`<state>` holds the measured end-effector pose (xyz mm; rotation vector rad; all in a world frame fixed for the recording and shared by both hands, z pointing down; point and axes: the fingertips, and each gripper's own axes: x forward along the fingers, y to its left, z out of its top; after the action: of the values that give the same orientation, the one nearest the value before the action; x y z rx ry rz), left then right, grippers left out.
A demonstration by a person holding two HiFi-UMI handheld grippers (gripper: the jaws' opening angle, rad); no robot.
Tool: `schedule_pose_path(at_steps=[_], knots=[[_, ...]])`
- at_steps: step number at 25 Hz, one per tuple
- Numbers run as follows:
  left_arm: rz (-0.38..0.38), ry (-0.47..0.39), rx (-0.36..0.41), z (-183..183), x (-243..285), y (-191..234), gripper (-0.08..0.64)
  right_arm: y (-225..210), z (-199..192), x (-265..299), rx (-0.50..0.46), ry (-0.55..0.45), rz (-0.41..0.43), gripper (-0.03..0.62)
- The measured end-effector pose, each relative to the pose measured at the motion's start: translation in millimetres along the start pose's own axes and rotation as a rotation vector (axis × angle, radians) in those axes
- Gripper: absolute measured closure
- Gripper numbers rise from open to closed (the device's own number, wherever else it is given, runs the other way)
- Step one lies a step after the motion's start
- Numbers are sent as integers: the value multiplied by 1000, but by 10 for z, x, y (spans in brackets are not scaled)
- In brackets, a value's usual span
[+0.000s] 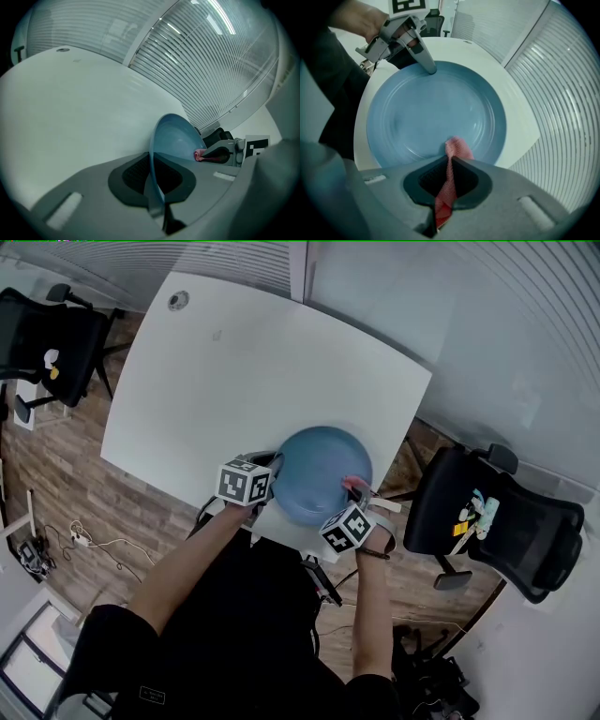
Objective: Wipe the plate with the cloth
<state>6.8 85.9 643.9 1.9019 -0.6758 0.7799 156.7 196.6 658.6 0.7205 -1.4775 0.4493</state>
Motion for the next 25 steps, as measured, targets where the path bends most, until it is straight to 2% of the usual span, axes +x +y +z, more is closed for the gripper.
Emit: schedule_pose_path(at_steps=[9, 17, 22, 25], knots=[[8, -7, 8, -13, -15, -1, 545, 434, -4, -94, 56, -2, 165, 572], [-1, -8, -30, -16, -14, 16, 543, 760, 74, -122, 49, 25, 260, 572], [-6, -12, -65, -39, -26, 34, 540, 957, 217, -179, 82, -18, 358, 572], [-10, -12, -73, -41, -31, 29, 540, 1024, 293, -191, 80, -33, 379, 572]])
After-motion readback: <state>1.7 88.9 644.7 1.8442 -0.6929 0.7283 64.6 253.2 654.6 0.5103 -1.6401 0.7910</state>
